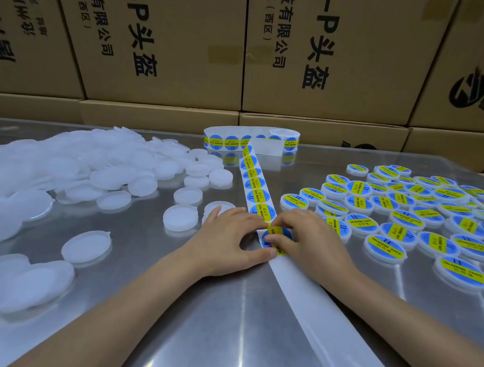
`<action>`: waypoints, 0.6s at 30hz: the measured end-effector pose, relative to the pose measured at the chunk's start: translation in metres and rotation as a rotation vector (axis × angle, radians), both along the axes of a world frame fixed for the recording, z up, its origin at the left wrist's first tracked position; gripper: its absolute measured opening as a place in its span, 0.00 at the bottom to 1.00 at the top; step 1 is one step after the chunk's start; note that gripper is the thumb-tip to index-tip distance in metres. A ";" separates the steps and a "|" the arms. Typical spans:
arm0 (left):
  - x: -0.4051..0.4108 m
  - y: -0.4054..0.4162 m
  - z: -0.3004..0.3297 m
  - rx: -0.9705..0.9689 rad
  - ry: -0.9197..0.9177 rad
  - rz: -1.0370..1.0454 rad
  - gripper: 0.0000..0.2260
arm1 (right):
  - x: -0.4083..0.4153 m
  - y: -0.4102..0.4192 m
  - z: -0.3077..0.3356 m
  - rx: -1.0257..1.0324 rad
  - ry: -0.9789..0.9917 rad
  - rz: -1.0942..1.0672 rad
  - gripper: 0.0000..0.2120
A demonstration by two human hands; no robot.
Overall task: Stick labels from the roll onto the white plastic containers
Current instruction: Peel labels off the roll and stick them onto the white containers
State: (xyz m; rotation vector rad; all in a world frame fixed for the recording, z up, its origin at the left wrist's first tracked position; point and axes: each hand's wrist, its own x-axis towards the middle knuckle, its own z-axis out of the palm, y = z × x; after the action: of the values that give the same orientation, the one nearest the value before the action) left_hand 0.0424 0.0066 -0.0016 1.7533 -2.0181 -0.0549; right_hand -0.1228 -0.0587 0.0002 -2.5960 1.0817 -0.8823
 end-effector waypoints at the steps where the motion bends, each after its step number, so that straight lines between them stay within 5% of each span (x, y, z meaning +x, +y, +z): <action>1: 0.000 0.000 0.000 0.009 -0.002 -0.001 0.21 | 0.000 0.001 0.000 -0.011 -0.004 -0.005 0.08; 12: 0.003 0.000 0.002 0.116 -0.100 0.011 0.26 | 0.001 0.008 0.003 -0.153 -0.093 0.028 0.13; 18: 0.005 0.002 0.002 0.223 -0.127 0.019 0.41 | 0.000 0.016 0.022 0.302 -0.628 0.049 0.20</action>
State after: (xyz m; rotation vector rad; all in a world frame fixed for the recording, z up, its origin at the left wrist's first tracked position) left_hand 0.0476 0.0091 0.0002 1.9556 -2.1560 -0.1726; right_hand -0.1225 -0.0424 0.0220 -1.8907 0.8758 -1.2841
